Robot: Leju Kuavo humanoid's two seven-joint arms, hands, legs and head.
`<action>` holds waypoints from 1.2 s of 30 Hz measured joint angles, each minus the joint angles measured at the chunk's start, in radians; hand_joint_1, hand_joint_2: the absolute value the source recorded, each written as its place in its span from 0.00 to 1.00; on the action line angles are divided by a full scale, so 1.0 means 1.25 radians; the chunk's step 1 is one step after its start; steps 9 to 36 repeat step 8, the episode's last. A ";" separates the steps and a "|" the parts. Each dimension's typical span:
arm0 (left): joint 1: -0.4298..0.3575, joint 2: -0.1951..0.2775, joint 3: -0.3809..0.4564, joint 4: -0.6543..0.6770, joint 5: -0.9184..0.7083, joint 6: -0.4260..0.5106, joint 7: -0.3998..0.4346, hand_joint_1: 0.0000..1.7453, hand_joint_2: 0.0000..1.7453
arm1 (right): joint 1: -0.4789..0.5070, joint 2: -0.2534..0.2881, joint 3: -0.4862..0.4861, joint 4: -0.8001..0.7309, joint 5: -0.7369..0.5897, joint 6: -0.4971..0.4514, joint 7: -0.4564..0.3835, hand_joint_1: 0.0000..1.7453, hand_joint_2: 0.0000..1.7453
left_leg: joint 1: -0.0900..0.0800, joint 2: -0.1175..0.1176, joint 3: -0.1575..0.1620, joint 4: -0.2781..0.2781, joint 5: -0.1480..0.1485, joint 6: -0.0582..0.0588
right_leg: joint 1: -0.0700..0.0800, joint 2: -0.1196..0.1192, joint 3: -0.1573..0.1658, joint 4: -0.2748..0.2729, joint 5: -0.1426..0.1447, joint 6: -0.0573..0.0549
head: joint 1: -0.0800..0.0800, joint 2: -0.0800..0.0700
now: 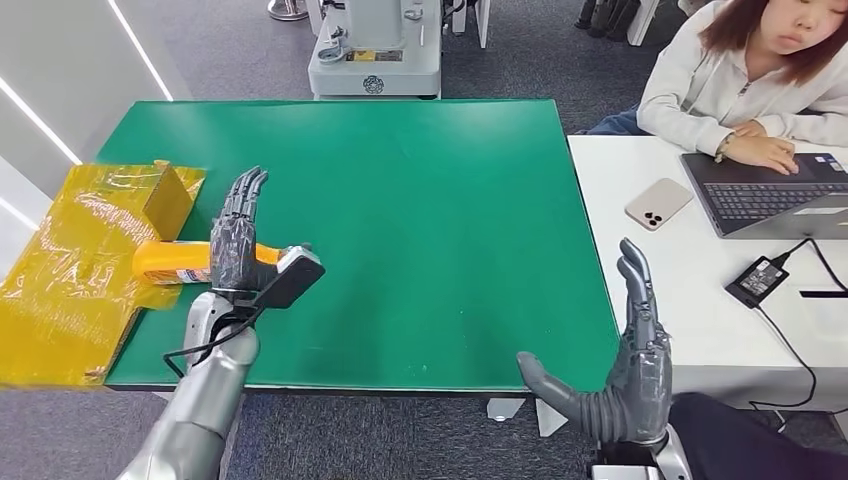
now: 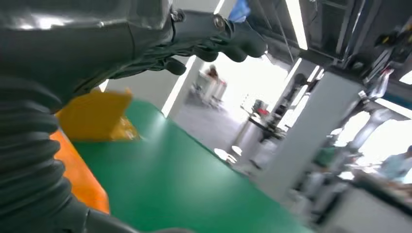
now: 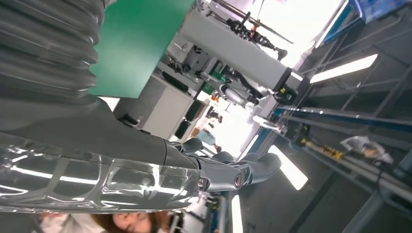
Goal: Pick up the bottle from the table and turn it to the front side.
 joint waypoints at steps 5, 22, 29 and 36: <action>0.104 -0.013 -0.115 -0.233 0.113 -0.057 0.023 0.00 1.00 | 0.019 0.015 -0.023 0.000 -0.029 -0.006 -0.011 0.00 1.00 | 0.000 -0.001 0.000 0.000 -0.001 0.000 | 0.000 -0.001 0.000 0.000 -0.001 0.000 | 0.000 0.000; 0.128 -0.014 -0.146 -0.290 0.192 -0.090 0.007 0.00 1.00 | 0.026 0.022 -0.032 0.000 -0.055 -0.010 -0.013 0.00 1.00 | 0.000 -0.001 0.000 0.000 -0.001 0.000 | 0.000 -0.001 0.000 0.000 -0.001 0.000 | 0.000 0.000; 0.128 -0.014 -0.146 -0.290 0.192 -0.090 0.007 0.00 1.00 | 0.026 0.022 -0.032 0.000 -0.055 -0.010 -0.013 0.00 1.00 | 0.000 -0.001 0.000 0.000 -0.001 0.000 | 0.000 -0.001 0.000 0.000 -0.001 0.000 | 0.000 0.000; 0.128 -0.014 -0.146 -0.290 0.192 -0.090 0.007 0.00 1.00 | 0.026 0.022 -0.032 0.000 -0.055 -0.010 -0.013 0.00 1.00 | 0.000 -0.001 0.000 0.000 -0.001 0.000 | 0.000 -0.001 0.000 0.000 -0.001 0.000 | 0.000 0.000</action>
